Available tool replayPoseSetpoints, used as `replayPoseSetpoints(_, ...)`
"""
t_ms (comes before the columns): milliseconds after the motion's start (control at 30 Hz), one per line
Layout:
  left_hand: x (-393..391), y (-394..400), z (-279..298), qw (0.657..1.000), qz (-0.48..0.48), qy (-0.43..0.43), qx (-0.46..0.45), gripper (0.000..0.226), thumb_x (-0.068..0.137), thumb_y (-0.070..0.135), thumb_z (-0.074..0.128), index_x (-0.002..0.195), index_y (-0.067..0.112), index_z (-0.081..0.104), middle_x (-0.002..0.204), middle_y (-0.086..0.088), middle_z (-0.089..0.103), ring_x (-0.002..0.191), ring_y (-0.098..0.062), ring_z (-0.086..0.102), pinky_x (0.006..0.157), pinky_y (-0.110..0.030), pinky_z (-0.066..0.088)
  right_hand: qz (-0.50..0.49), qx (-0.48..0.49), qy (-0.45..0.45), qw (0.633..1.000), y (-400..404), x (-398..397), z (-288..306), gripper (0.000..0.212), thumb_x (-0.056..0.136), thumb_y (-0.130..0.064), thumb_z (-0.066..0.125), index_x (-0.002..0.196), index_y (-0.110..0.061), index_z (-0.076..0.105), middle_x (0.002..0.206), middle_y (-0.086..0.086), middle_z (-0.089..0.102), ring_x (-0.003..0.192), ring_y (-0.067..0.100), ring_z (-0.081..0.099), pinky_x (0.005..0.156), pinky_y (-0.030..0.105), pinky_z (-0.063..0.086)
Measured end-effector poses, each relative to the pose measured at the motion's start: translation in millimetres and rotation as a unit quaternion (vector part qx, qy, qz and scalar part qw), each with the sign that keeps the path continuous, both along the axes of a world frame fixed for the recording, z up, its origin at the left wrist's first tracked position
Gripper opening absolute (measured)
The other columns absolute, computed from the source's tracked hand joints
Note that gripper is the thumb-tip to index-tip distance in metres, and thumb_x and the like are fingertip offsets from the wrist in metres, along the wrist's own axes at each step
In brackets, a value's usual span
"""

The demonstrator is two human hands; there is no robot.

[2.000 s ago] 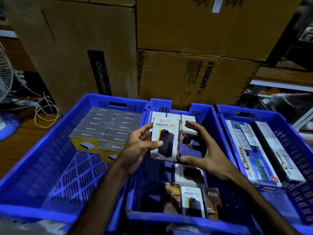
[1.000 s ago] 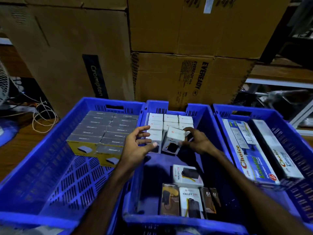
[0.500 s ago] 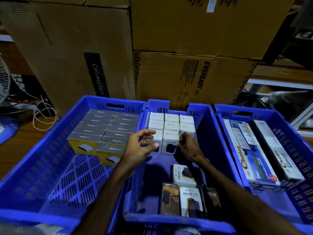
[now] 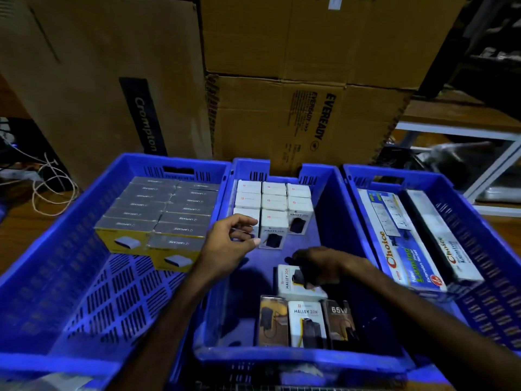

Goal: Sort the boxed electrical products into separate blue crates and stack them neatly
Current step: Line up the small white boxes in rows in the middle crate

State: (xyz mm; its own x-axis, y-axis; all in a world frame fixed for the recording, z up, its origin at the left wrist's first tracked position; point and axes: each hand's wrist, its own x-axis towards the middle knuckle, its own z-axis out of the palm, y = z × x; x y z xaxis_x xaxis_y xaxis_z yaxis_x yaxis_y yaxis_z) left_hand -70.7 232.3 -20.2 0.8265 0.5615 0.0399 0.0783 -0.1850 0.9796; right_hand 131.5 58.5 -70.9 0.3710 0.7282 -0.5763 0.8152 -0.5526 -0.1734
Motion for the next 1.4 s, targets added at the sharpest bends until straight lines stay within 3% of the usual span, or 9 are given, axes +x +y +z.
replayPoseSetpoints(133,0,-3,-2,0.999,-0.024,0.017,0.028,0.029,0.084,0.002,0.081,0.107,0.017,0.072,0.108,-0.022,0.070,0.083,-0.017,0.062,0.087,-0.043,0.059,0.043,-0.047,-0.057,0.996,-15,-12,-9,0.083,0.076,-0.028,0.080,0.146,-0.029,0.035,0.139,0.009,0.056,0.123,0.035,0.061,0.092,0.042,0.055)
replayPoseSetpoints(300,-1,-10,4,0.998,-0.025,0.034,0.056,0.029,0.085,0.004,0.081,0.110,0.015,0.071,0.105,-0.009,0.073,0.084,-0.013,0.067,0.084,-0.036,0.059,0.041,-0.021,-0.090,0.995,-15,-16,3,0.068,0.076,-0.036,0.078,0.135,-0.027,0.044,0.132,0.009,0.059,0.116,0.033,0.063,0.090,0.042,0.054)
replayPoseSetpoints(500,-3,-13,3,0.997,-0.011,0.035,0.065,0.032,0.084,0.006,0.082,0.113,0.017,0.072,0.095,0.000,0.071,0.092,-0.030,0.071,0.084,-0.041,0.062,-0.013,0.089,-0.166,0.982,-27,-30,41,0.076,0.070,-0.067,0.072,0.130,-0.029,0.043,0.126,0.007,0.060,0.110,0.040,0.063,0.082,0.047,0.050)
replayPoseSetpoints(600,3,-14,-1,0.998,0.024,0.037,0.049,0.051,0.073,0.037,0.086,0.119,0.022,0.068,0.104,-0.008,0.070,0.087,-0.027,0.072,0.079,-0.039,0.062,-0.097,0.175,-0.173,0.964,-34,-45,63,0.097,0.069,-0.068,0.066,0.152,-0.035,0.027,0.137,0.002,0.054,0.119,0.038,0.060,0.086,0.046,0.050)
replayPoseSetpoints(700,15,-19,-1,0.998,0.052,0.037,0.004,0.082,0.056,0.064,0.077,0.127,0.025,0.063,0.112,-0.006,0.064,0.081,-0.023,0.069,0.080,-0.046,0.062,-0.163,0.305,-0.197,0.917,-36,-69,70,0.091,0.069,-0.073,0.057,0.148,-0.039,0.028,0.125,-0.004,0.052,0.115,0.030,0.061,0.079,0.046,0.055)
replayPoseSetpoints(800,30,-29,7,0.996,0.014,0.030,-0.079,0.070,0.072,0.046,0.087,0.133,0.026,0.058,0.110,-0.009,0.067,0.088,-0.022,0.070,0.080,-0.051,0.062,-0.205,0.381,-0.201,0.879,-33,-87,68,0.087,0.072,-0.077,0.059,0.145,-0.039,0.031,0.117,-0.007,0.048,0.110,0.024,0.061,0.068,0.044,0.057)
replayPoseSetpoints(933,43,-33,18,0.992,-0.018,-0.009,-0.121,0.055,0.086,0.016,0.083,0.133,0.020,0.057,0.112,-0.021,0.071,0.086,-0.019,0.072,0.064,-0.030,0.059,-0.251,0.422,-0.184,0.852,-33,-92,67,0.092,0.069,-0.082,0.063,0.145,-0.040,0.033,0.121,-0.009,0.047,0.113,0.021,0.060,0.070,0.045,0.058)
replayPoseSetpoints(1200,79,-32,24,0.993,-0.096,0.067,0.018,0.060,0.071,-0.004,0.089,0.114,0.023,0.059,0.109,-0.004,0.063,0.084,-0.020,0.075,0.073,-0.039,0.062,-0.277,0.457,-0.162,0.830,-94,-54,56,0.064,0.084,-0.066,0.065,0.138,-0.038,0.049,0.124,-0.009,0.052,0.110,0.020,0.064,0.082,0.041,0.056)
replayPoseSetpoints(1400,131,-35,1,0.963,-0.150,0.149,0.166,0.067,0.056,0.010,0.093,0.109,0.032,0.059,0.090,0.006,0.063,0.071,-0.015,0.067,0.072,-0.043,0.064,-0.211,0.448,-0.165,0.853,-124,-33,43,0.038,0.090,-0.050,0.070,0.121,-0.030,0.065,0.110,-0.009,0.054,0.105,0.018,0.060,0.085,0.038,0.052)
